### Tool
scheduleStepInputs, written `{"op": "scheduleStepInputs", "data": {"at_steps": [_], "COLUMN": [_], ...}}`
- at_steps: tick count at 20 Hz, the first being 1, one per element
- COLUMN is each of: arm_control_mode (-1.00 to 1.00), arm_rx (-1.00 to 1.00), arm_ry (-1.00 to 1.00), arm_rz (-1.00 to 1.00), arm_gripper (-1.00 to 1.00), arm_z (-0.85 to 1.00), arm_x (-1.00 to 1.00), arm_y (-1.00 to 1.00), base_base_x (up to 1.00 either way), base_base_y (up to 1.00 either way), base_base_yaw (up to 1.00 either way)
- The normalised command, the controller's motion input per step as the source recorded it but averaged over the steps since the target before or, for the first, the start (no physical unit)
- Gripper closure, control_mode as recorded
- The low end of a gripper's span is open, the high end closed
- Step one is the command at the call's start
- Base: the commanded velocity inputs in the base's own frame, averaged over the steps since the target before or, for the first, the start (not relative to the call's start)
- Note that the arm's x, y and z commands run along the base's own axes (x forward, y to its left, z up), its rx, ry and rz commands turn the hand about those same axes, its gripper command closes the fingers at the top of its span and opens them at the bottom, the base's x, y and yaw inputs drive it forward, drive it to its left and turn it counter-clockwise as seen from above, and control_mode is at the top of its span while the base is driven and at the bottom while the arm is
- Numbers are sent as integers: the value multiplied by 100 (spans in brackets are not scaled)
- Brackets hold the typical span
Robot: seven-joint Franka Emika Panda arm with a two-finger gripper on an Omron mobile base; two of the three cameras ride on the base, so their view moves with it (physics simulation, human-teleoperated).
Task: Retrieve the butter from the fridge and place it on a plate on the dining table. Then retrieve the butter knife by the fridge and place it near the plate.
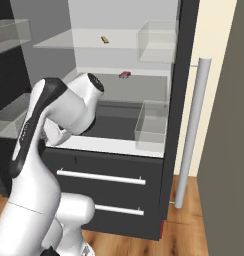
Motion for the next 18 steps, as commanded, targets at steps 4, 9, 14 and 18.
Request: {"op": "scheduleStepInputs", "data": {"at_steps": [4, 9, 14, 18], "arm_control_mode": [-100, -100, -100, -100], "arm_rx": [-48, -55, -61, -36], "arm_ry": [-32, -22, -8, -2], "arm_rz": [43, 49, 44, 18], "arm_gripper": [-100, -100, -100, -100], "arm_z": [-10, -19, -65, -35], "arm_x": [-43, -36, -5, 4], "arm_y": [-93, -77, -41, -3], "base_base_x": [0, 0, 0, 0], "base_base_y": [0, 0, 0, 0], "base_base_yaw": [0, 0, 0, 0]}}
